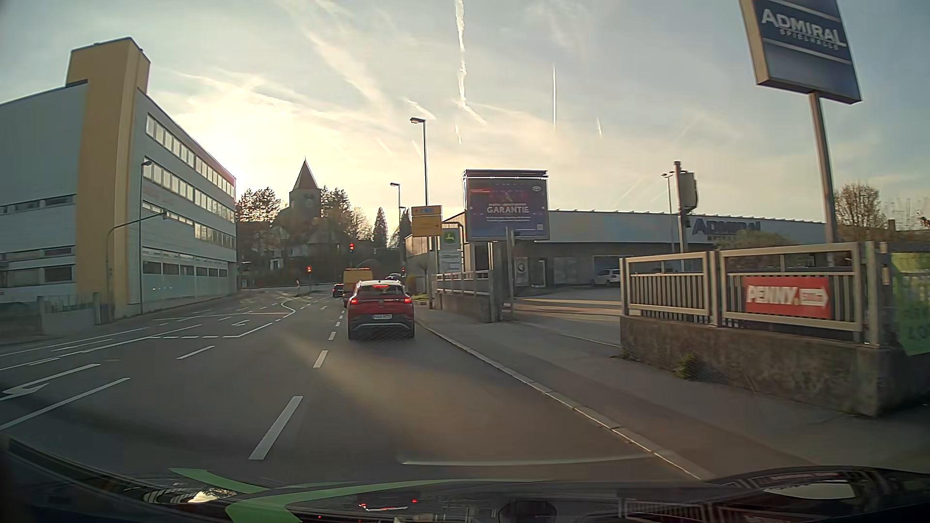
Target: Follow the waypoints while adhering to traffic rules and regulations
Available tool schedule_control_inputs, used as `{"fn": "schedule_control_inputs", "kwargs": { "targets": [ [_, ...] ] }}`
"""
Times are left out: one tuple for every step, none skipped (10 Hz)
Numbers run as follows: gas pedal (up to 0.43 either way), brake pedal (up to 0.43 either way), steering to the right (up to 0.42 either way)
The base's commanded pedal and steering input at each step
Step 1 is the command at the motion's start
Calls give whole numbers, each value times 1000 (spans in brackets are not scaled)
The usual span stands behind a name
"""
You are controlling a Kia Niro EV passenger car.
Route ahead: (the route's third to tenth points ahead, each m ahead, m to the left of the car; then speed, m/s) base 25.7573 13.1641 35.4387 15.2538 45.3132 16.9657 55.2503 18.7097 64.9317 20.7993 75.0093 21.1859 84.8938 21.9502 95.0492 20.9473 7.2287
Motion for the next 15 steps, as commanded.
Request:
{"fn": "schedule_control_inputs", "kwargs": {
  "targets": [
    [0, 0, -175],
    [0, 0, -154],
    [0, 0, -128],
    [0, 0, -108],
    [0, 0, -91],
    [0, 0, -76],
    [0, 0, -66],
    [0, 0, -54],
    [0, 0, -44],
    [0, 0, -41],
    [0, 0, -39],
    [0, 0, -35],
    [0, 0, -31],
    [0, 0, -28],
    [0, 0, -26]
  ]
}}
